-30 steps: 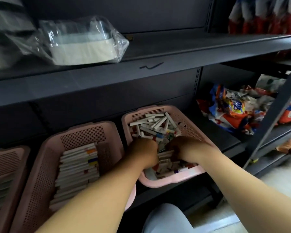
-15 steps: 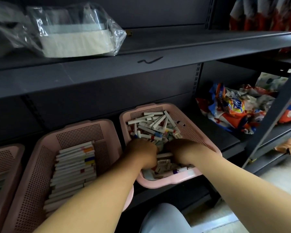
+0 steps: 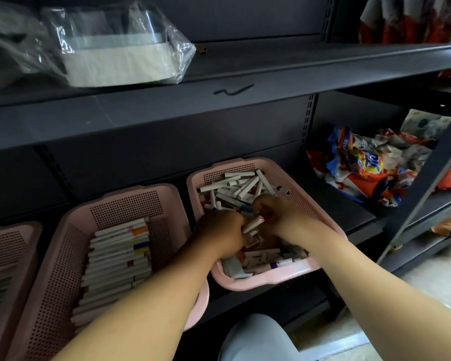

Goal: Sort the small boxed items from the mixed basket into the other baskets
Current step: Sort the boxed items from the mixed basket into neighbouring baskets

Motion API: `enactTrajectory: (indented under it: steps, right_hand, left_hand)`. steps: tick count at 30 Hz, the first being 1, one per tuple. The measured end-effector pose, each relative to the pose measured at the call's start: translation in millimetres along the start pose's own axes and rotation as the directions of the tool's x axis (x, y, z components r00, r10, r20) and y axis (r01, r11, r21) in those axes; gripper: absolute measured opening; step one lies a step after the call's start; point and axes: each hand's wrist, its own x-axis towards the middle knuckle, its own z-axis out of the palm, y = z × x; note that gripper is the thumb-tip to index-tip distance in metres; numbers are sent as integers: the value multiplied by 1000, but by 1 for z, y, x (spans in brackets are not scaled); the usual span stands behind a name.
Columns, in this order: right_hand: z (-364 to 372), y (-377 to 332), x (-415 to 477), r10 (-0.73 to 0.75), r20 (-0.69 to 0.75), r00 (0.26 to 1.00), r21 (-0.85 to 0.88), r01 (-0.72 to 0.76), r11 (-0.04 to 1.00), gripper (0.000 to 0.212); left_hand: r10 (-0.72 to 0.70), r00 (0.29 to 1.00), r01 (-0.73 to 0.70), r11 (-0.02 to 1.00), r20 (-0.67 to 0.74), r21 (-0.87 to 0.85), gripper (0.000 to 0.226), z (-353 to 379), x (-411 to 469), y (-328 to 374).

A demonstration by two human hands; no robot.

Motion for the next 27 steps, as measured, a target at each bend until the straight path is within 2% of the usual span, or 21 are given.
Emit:
enactTrajectory:
  steps: [2, 6, 11, 16, 21, 27]
  right_hand:
    - [1, 3, 3, 28, -62, 998, 103, -22, 994, 24]
    - [4, 1, 4, 136, 23, 990, 9, -136, 991, 52]
    - [0, 2, 2, 144, 119, 982, -39, -141, 989, 45]
    - [12, 2, -3, 69, 353, 933, -204, 4, 979, 37]
    - [15, 2, -2, 75, 385, 920, -320, 57, 946, 34]
    - [13, -11, -3, -27, 436, 899, -360, 202, 911, 35]
  left_hand:
    - [-17, 999, 14, 996, -39, -85, 20, 2, 0, -1]
    - [-61, 994, 39, 976, -95, -214, 18, 2, -2, -2]
    - [-80, 984, 43, 974, -157, -224, 19, 0, -3, -1]
    - [-94, 970, 32, 964, -224, -266, 25, -3, -5, 0]
    - [-96, 974, 42, 966, -206, -254, 29, -4, -4, 1]
    - [-32, 981, -13, 972, -190, -233, 31, -3, -3, 0]
